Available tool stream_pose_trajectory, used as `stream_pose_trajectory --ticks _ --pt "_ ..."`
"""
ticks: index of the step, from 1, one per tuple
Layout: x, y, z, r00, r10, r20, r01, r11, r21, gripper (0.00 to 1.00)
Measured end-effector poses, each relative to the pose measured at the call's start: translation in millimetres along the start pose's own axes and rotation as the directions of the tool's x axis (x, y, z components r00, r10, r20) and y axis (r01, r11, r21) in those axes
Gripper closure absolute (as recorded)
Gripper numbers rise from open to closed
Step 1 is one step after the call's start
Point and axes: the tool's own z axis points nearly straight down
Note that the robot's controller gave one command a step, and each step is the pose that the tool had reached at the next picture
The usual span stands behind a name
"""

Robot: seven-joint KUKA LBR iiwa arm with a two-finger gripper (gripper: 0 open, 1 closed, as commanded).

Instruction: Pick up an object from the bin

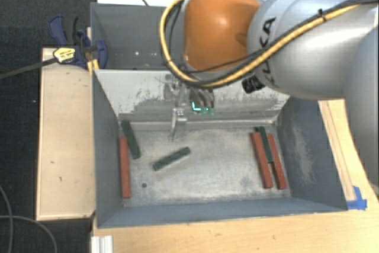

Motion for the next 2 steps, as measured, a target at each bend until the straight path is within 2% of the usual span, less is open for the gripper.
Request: stream_pose_trajectory --ticks 1,2 --pt "9.9 -17 126 0.935 -0.355 0.0 0.355 0.935 0.001 0.0" --pt "25.4 -26 162 0.907 -0.42 0.002 0.42 0.907 0.001 0.0"
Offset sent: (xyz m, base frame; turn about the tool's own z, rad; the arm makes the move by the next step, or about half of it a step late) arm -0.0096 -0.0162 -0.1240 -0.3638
